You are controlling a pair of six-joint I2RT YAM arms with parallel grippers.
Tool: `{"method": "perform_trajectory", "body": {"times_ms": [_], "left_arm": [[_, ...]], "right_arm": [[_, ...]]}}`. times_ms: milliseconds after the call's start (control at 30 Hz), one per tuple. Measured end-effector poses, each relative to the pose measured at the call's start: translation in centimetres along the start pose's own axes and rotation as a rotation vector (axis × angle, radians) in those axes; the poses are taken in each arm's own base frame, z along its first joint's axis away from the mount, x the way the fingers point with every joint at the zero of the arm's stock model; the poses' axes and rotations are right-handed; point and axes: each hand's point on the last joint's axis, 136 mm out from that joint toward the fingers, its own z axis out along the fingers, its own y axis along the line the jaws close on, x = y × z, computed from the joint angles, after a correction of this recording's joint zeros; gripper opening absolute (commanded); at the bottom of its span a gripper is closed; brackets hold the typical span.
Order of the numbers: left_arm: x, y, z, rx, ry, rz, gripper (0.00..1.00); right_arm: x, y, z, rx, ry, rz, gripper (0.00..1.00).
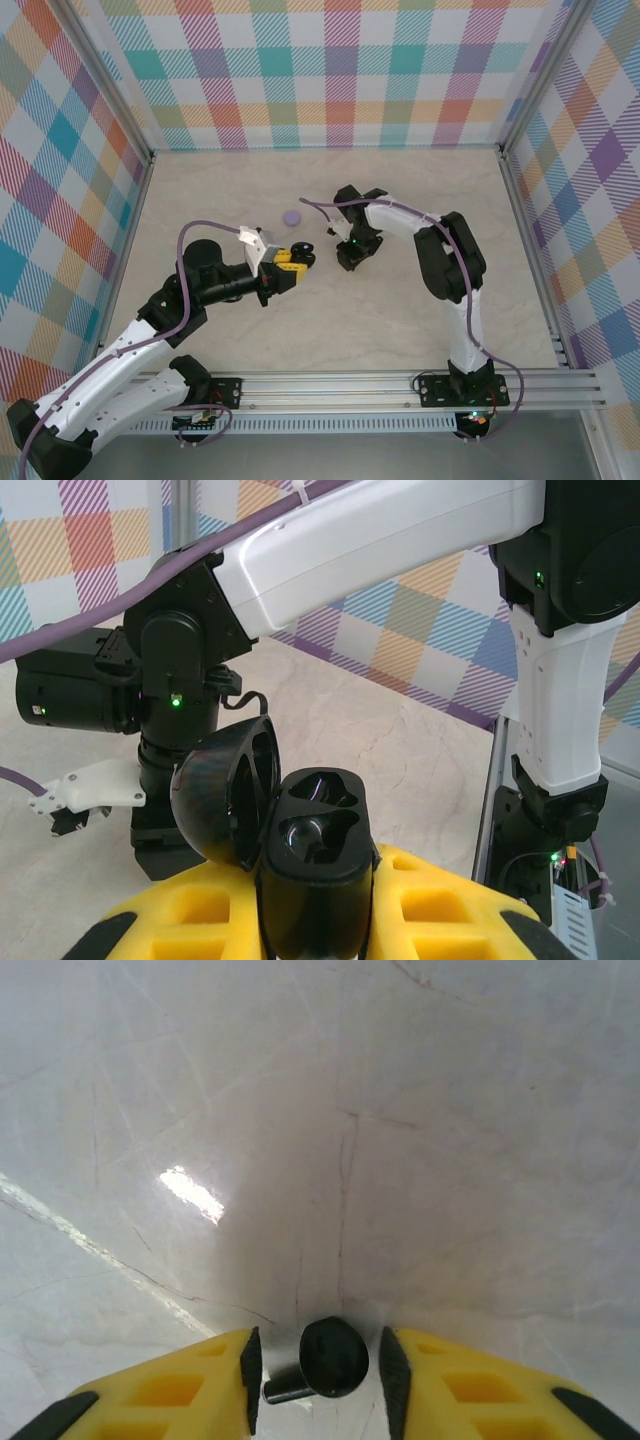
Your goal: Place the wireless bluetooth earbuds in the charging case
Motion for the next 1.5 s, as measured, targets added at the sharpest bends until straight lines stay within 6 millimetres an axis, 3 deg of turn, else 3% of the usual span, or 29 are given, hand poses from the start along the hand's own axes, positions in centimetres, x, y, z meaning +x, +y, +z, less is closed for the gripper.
{"method": "perform_trajectory", "body": {"times_ms": [167,367,533,767,1500], "left_arm": [[0.0,0.0,0.0,0.0,0.0,0.0,0.05],[0.0,0.0,0.0,0.0,0.0,0.001,0.05],[0.0,0.0,0.0,0.0,0.0,0.001,0.05],[0.0,0.0,0.0,0.0,0.0,0.0,0.05],[0.0,0.0,0.0,0.0,0.0,0.001,0.05]], "right_arm": [[0.1,0.2,-0.5,0.002,0.014,0.106,0.46],[-0.1,0.1,-1.3,0.016,-0.009,0.349,0.51],[-0.3,0.2,-2.5,0.01,-0.055,0.568,0.46],[-0.4,0.8,-2.5,0.032,-0.062,0.783,0.45],[-0.1,0.2,-0.1,0.11,-0.009,0.908,0.39]]}}
